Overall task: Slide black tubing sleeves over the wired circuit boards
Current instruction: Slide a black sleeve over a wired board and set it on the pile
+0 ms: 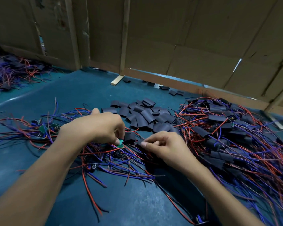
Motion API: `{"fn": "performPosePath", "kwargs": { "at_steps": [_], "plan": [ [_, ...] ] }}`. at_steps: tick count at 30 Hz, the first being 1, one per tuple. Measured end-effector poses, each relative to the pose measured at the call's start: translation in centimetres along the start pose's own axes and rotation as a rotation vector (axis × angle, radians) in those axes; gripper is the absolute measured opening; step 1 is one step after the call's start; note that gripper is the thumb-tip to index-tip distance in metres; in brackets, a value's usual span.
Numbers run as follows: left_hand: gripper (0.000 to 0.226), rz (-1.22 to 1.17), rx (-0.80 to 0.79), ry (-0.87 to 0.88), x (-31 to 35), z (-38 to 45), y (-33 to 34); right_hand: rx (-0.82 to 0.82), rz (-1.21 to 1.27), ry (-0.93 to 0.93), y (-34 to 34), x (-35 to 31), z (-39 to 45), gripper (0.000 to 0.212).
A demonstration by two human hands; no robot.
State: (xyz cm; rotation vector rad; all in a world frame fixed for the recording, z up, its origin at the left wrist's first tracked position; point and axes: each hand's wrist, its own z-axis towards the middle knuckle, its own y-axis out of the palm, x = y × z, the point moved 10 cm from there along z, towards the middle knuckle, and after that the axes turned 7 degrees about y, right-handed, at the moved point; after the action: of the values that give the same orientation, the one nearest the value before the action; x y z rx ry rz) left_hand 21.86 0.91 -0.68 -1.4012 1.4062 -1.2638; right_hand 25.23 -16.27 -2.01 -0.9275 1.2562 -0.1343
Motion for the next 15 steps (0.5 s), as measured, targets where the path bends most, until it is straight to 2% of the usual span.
{"fn": "performPosePath", "kwargs": {
  "at_steps": [3,7,9,10,12,15],
  "plan": [
    [0.01,0.031,0.001,0.022,0.8,0.5,-0.7,0.021,-0.238,-0.109,0.4,-1.2,-0.3,0.007],
    [0.01,0.165,-0.058,0.091,2.8,1.7,-1.4,0.08,-0.315,-0.101,0.3,-1.5,-0.4,0.019],
    [0.019,0.251,-0.037,0.138,3.7,2.5,-1.7,0.093,-0.354,-0.084,0.3,-1.6,-0.5,0.021],
    [0.026,0.277,-0.016,0.149,4.0,2.7,-1.8,0.098,-0.36,-0.081,0.3,-1.6,-0.5,0.021],
    [0.024,0.296,-0.004,0.143,3.9,3.2,-1.6,0.127,-0.323,-0.084,-0.3,-1.9,-0.6,0.02],
    [0.025,0.239,-0.08,0.051,3.0,3.9,-0.9,0.214,-0.163,-0.075,-2.9,-2.4,-0.4,0.017]
  ]
}}
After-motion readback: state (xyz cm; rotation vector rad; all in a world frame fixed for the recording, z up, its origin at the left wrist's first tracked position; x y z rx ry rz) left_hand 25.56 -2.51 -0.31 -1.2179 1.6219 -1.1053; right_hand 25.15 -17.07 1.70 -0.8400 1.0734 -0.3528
